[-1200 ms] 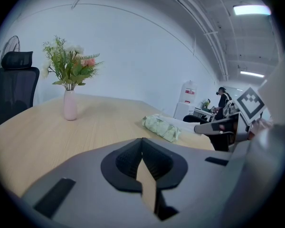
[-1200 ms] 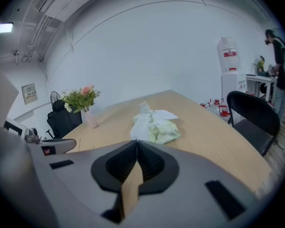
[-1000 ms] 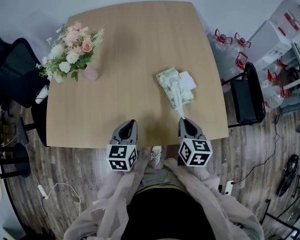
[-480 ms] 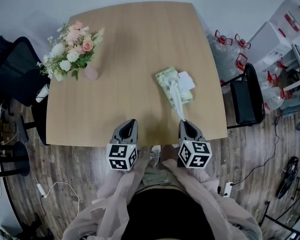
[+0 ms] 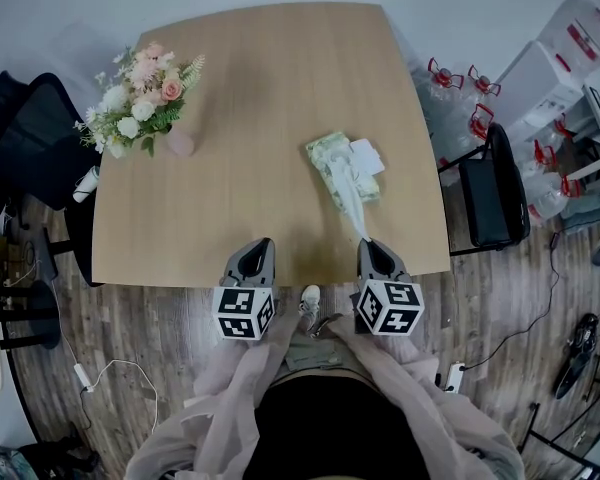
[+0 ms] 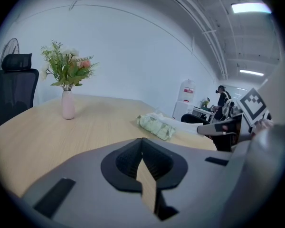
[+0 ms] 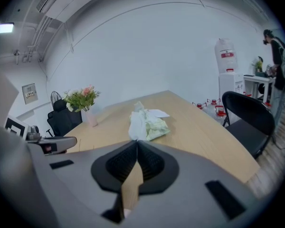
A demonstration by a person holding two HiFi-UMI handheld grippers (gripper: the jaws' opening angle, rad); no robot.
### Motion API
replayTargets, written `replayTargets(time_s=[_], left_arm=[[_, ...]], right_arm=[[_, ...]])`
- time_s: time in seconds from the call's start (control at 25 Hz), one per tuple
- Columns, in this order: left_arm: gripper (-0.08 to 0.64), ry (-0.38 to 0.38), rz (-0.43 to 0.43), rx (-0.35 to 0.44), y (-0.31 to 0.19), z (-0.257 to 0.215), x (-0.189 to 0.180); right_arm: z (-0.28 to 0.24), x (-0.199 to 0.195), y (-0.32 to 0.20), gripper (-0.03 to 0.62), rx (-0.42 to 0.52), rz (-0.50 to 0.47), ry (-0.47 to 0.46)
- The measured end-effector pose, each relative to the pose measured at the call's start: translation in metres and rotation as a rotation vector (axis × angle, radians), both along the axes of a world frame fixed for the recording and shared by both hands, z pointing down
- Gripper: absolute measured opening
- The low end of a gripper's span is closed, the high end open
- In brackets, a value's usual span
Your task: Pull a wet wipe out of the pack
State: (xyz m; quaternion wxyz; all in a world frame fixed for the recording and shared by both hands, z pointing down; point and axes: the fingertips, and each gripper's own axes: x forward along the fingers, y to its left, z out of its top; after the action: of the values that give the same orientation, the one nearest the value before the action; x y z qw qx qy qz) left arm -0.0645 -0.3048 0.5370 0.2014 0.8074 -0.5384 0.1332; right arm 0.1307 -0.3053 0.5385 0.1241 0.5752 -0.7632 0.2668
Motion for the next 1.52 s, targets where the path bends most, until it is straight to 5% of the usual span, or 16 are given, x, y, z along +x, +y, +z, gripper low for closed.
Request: replayTargets(time_s=[1.52], left_arm=[[0.011,-0.002,0.029,0.004,0.06,-0.015,0.02]], right_arm=[[-0.02,0.042,0.066,0.014,0.03,0.085,-0.012]])
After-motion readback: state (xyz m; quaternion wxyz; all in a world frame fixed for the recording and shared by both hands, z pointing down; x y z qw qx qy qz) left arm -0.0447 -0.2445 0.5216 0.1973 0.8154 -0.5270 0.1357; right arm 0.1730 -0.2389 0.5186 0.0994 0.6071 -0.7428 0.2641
